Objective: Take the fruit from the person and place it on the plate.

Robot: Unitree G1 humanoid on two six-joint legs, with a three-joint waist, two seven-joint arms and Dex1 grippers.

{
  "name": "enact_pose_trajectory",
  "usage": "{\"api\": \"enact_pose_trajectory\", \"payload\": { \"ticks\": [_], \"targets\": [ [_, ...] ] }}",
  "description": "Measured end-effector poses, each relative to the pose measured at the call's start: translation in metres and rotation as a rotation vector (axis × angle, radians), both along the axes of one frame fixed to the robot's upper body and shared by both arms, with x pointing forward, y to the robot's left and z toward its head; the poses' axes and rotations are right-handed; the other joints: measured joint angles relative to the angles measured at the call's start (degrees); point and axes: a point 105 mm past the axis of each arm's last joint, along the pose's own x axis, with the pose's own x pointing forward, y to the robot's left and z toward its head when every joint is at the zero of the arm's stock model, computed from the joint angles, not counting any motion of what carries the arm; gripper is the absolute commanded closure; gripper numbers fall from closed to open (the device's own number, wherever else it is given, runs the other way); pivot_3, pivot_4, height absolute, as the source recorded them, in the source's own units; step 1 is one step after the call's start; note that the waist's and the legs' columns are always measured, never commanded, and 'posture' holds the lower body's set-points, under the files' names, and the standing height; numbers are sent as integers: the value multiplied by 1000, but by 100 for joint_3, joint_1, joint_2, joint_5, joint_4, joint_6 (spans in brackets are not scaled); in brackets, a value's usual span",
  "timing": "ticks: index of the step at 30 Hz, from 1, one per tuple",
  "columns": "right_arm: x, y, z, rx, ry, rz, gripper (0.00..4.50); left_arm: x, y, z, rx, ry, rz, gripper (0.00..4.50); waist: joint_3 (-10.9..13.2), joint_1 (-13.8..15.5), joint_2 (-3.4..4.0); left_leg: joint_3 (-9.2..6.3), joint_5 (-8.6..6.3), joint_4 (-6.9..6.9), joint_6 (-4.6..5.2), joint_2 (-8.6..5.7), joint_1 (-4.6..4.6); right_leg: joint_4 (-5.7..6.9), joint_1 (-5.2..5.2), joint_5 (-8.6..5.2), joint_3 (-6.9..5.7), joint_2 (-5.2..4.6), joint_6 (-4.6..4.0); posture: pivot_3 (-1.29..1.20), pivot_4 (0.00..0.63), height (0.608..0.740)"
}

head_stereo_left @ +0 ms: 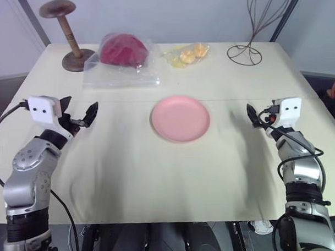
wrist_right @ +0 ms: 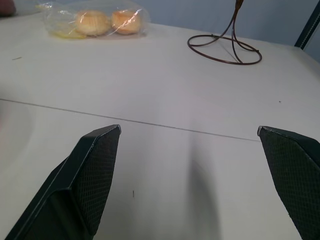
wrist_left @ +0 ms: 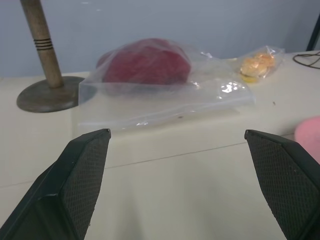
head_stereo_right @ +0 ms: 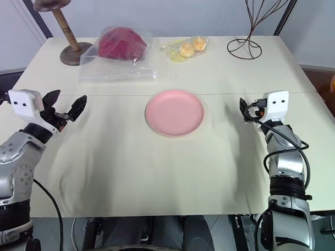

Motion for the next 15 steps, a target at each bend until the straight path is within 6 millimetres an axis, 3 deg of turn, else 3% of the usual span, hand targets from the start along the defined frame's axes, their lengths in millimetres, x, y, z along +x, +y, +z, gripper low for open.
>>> {"api": "enact_pose_trajectory", "payload": {
  "ticks": [15],
  "targets": [
    [-3,-3,-7,1,20,-12,27,2,-6,0,-5,-4,-23,0,0,-1,0,0,0,1,0,0,0,0,0,0,0,0,0,0,150,740]
  ]
}}
